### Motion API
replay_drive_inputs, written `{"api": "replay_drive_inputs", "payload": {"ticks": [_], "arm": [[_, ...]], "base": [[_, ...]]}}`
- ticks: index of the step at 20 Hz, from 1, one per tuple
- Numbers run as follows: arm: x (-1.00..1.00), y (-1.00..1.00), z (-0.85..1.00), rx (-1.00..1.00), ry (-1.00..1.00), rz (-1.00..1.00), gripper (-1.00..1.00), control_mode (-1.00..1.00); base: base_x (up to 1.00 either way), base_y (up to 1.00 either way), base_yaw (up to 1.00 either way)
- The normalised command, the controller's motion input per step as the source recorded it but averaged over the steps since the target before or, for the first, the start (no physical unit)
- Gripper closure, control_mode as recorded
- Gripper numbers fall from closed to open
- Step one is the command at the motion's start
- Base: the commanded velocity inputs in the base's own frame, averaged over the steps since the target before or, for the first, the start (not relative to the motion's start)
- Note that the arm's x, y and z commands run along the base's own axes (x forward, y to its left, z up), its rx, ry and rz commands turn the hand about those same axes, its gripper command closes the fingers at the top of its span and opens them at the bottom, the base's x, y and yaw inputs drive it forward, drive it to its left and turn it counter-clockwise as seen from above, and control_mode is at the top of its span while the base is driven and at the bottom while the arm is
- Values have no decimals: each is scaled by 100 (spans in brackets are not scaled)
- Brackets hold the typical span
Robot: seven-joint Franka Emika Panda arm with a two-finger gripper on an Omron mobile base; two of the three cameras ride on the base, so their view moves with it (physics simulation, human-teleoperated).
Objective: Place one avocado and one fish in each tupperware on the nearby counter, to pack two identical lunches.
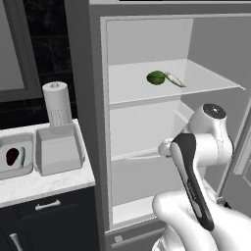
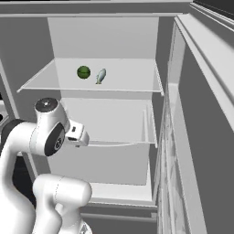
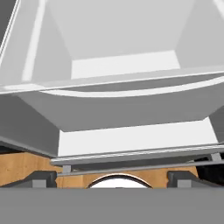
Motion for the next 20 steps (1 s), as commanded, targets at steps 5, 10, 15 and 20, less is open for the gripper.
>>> {"api": "replay_drive_inputs", "payload": {"ticks": [5, 10, 15, 20], "arm": [[12, -10, 67, 0, -49, 0, -100, -100], [16, -9, 96, 0, -23, 0, -100, -100], [17, -17, 78, -3, -5, -4, -100, -100], [15, -27, 49, -11, -1, 0, -100, -100]], "base": [[0, 0, 0], [0, 0, 0], [0, 0, 0], [0, 0, 0]]}}
